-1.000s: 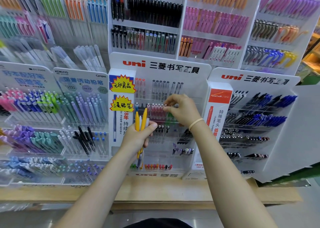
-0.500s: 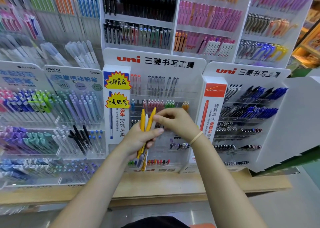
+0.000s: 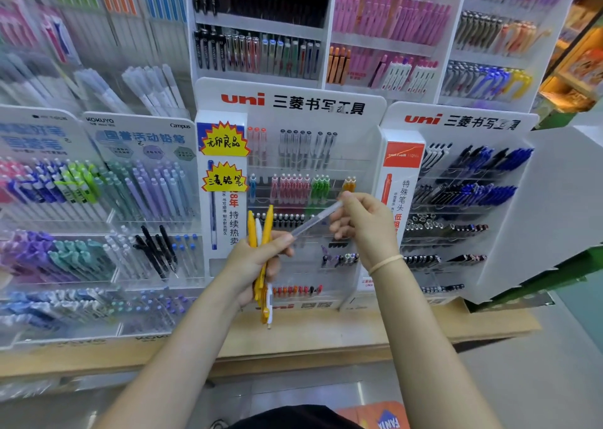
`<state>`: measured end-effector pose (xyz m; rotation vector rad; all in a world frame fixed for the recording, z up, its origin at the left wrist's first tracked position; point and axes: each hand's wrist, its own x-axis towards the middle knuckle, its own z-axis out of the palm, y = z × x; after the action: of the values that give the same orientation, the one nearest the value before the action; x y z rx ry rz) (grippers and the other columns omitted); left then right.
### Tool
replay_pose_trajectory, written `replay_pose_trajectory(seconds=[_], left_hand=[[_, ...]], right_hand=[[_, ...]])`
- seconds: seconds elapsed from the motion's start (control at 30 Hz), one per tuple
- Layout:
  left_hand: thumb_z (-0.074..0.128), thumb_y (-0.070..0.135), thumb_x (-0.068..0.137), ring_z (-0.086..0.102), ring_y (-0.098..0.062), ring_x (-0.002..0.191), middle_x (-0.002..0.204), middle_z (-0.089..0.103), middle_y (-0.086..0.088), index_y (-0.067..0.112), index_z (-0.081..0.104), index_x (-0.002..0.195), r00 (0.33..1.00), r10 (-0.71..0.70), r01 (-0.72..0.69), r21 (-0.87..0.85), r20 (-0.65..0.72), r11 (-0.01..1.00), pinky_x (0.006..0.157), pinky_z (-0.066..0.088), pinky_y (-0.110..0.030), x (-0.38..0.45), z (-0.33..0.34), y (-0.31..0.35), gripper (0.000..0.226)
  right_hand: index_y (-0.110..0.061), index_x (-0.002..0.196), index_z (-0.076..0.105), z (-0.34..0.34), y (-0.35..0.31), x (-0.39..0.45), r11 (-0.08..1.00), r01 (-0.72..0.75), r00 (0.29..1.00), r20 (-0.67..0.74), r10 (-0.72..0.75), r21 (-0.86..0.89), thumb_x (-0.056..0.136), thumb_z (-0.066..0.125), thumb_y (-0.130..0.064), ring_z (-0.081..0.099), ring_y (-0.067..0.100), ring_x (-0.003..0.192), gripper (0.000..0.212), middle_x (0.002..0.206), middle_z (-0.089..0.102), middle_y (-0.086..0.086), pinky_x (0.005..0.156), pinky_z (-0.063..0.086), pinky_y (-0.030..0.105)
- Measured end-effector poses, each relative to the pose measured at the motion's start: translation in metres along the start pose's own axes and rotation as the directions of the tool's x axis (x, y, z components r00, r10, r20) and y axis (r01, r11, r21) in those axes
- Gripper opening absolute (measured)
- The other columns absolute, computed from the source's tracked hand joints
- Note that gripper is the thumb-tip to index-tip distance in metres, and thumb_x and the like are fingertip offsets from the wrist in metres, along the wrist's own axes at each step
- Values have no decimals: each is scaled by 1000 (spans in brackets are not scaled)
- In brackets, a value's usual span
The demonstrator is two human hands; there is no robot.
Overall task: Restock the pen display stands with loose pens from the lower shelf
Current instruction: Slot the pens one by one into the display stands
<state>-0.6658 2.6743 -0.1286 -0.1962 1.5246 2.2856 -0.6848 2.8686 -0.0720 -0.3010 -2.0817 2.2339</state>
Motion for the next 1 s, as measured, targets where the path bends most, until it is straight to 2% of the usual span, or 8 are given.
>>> replay_pose_trajectory(seconds=[0.2, 0.4, 0.5, 0.6, 0.67, 0.77, 0.9, 1.0], left_hand=[[69, 13, 89, 40, -6, 35, 71, 69, -5, 7, 66, 83, 968, 134, -165, -140, -212, 976, 36, 33, -18, 3, -9, 7, 9], [68, 16, 91, 36, -8, 34, 59, 60, -3, 11, 67, 89, 970, 176, -207, -193, -167, 959, 36, 30, -20, 4, 4, 19, 6], [72, 25, 84, 35, -9, 33, 55, 56, -5, 5, 70, 99, 965, 194, -226, -175, -178, 958, 37, 30, -21, 5, 11, 23, 25], [63, 20, 96, 35, -8, 35, 83, 72, -13, 0, 71, 107, 972, 211, -219, -69, -104, 973, 37, 30, -20, 4, 14, 25, 24], [57, 21, 100, 33, -9, 34, 64, 65, -11, 0, 71, 106, 983, 184, -183, 42, -14, 982, 38, 30, -19, 3, 18, 26, 26], [54, 23, 102, 30, -10, 32, 38, 38, -3, -1, 69, 95, 985, 149, -162, 170, 89, 972, 39, 31, -20, 2, 27, 28, 29], [53, 23, 103, 30, -12, 33, 37, 36, -3, -3, 69, 95, 984, 144, -164, 208, 106, 964, 40, 31, -21, 7, 40, 31, 32], [57, 26, 101, 34, -13, 36, 39, 40, -2, 7, 73, 109, 981, 195, -191, 247, 7, 950, 43, 34, -23, 17, 48, 34, 26]], right_hand=[[-1, 92, 59, 10, 6, -15, 990, -115, 982, 144, 125, -81, 98, 54, -2, 62, 23, 55, 8, 68, 67, 13, 52, 55, 26], [0, 97, 60, 23, 14, -23, 981, -132, 932, 320, 172, -144, 97, 57, -3, 62, 22, 60, 4, 76, 65, 16, 55, 53, 26], [1, 99, 61, 22, 16, -23, 983, -110, 904, 396, 161, -148, 94, 62, -2, 69, 26, 74, 6, 83, 69, 18, 68, 59, 31], [-2, 100, 69, 15, 10, -17, 981, 22, 929, 367, 51, -190, 94, 65, -9, 69, 23, 90, 10, 95, 72, 14, 81, 59, 33], [-12, 108, 70, 11, 1, -9, 984, 88, 949, 313, -35, -158, 98, 59, -15, 69, 18, 97, 15, 102, 74, 6, 82, 57, 30], [-21, 113, 69, 8, -17, 2, 991, 107, 947, 311, -78, -75, 101, 53, -15, 65, 11, 84, 21, 91, 72, -3, 69, 50, 24], [-5, 114, 69, 2, -33, 12, 985, 159, 938, 323, -128, -70, 100, 54, -8, 55, 3, 60, 21, 71, 67, -7, 55, 43, 16], [-7, 105, 70, -4, -43, 24, 975, 214, 953, 234, -194, -65, 97, 58, -4, 58, 5, 60, 14, 69, 67, -9, 59, 47, 18]])
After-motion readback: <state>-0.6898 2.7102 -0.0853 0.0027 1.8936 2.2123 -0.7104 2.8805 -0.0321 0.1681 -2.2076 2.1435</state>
